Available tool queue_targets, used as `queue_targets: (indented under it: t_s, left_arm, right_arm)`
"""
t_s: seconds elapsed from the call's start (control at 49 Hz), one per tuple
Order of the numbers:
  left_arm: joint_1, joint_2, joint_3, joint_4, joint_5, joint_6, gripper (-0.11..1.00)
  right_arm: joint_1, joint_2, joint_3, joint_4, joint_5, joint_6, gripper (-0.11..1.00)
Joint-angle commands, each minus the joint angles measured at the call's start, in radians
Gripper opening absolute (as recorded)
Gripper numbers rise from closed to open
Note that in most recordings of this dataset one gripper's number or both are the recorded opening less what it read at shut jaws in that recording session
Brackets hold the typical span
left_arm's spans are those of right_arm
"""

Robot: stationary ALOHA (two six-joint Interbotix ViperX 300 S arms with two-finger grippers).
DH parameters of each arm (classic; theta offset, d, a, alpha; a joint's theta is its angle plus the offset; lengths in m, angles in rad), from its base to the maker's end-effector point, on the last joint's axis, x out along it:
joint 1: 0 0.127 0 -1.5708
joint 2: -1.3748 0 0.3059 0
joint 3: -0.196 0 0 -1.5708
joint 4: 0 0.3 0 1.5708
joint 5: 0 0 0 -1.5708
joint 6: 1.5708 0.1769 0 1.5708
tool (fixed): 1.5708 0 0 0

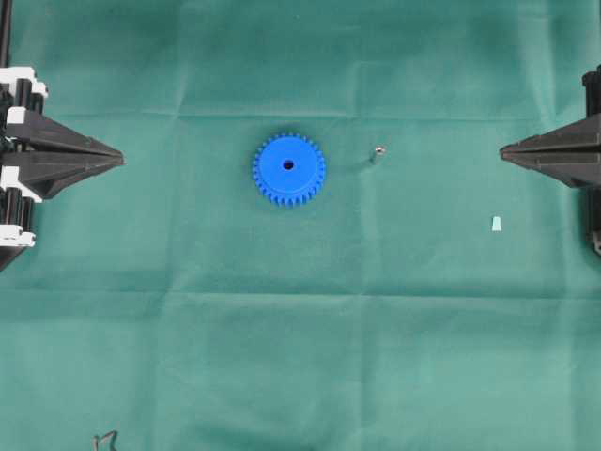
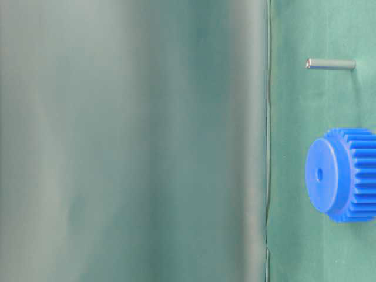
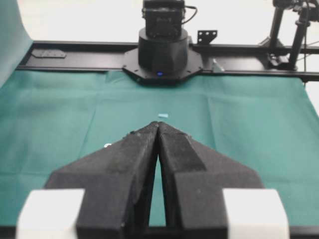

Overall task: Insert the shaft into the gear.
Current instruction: 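Move the right gripper left toward the small silver shaft, then lower the open right gripper around the silver shaft and close it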

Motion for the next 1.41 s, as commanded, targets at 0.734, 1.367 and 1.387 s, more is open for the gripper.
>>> queue_targets:
  t_s: [0.734, 1.367, 1.387]
  left_arm:
    - [-0.003, 0.048, -0.057, 0.012, 0.000, -0.021, 0.00]
    - [-0.003, 0.049, -0.055, 0.012, 0.012, -0.021, 0.00]
    - [-0.003, 0.049, -0.055, 0.012, 0.012, -0.021, 0.00]
  right_arm:
    - [-0.213, 0.314, -0.071, 0.066, 0.063, 0.011, 0.04]
    - [-0.222, 0.839, -0.169, 0.126, -0.060, 0.011, 0.79]
    - [-0.222, 0.848, -0.170, 0.126, -0.064, 0.011, 0.79]
